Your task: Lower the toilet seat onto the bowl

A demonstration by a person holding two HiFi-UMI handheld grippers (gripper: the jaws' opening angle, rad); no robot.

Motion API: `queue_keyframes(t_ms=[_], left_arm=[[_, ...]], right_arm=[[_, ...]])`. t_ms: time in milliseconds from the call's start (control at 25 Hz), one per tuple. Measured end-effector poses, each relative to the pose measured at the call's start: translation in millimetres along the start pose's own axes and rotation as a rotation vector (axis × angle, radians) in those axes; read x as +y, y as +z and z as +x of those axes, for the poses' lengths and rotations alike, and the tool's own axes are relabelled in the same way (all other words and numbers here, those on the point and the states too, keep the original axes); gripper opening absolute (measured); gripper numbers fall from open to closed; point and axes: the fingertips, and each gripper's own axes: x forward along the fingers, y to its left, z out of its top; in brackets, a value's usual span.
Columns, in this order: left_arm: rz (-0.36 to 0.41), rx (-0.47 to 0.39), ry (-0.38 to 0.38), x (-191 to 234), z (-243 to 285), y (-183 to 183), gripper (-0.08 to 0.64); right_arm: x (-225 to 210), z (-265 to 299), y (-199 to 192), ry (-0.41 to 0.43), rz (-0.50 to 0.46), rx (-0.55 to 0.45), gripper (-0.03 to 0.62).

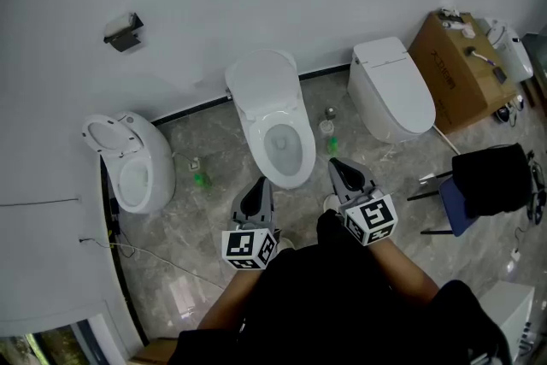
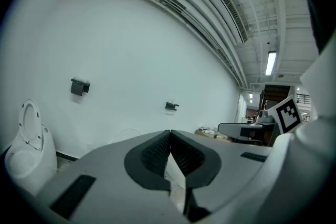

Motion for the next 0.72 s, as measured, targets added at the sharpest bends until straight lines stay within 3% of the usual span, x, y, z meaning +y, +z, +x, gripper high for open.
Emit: queue_keyframes(t_ms=[720], left_arm=[[-0.023,0.010,-0.031,-34.5,13.7,-11.7,0.015]], right_arm=[[-31.5,-26.2,-9.0,-0.058,0.052,-0.014,0.031]])
